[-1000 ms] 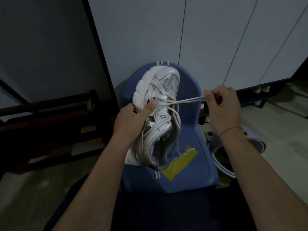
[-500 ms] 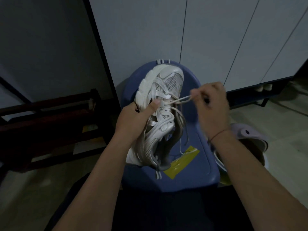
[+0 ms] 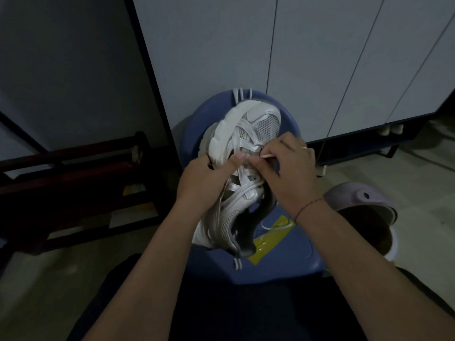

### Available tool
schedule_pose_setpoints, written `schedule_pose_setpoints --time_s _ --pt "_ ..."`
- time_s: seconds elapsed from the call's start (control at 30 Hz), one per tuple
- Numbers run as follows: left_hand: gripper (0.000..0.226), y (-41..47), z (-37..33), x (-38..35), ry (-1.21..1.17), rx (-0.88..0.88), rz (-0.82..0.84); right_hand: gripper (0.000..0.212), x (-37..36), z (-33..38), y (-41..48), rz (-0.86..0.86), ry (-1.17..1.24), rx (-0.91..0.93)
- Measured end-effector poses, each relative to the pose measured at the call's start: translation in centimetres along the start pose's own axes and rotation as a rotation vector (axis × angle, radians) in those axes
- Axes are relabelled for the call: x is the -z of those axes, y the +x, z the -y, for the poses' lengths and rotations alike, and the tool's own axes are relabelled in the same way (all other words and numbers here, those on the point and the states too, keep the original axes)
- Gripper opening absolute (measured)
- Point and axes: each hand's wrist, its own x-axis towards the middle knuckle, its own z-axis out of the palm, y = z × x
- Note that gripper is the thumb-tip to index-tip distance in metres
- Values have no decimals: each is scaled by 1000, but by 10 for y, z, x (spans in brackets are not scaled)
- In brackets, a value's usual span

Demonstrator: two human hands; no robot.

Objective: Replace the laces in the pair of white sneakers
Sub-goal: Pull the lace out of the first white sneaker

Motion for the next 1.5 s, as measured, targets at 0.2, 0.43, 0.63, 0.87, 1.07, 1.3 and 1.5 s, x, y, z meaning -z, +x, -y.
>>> schedule_pose_setpoints --time_s 0.2,0.43,0.63,0.87,1.07,1.3,1.5 --pt "46 11 10 16 -163 95 -20 26 28 -31 17 -232 374 -250" --pt "57 9 9 8 -121 79 -11 30 24 -19 5 268 447 -152" --pt "70 1 1 -2 -39 29 5 33 19 -6 5 223 294 -100" --pt "64 -1 -2 -2 -89 21 41 25 13 -9 8 41 329 -47" --pt "39 5 0 9 -149 37 -14 24 40 -42 18 -289 401 -396" --pt "44 3 0 7 -120 39 -20 16 24 -21 10 -2 422 -212" --pt "52 1 1 1 -71 4 -16 30 6 -3 7 38 219 48"
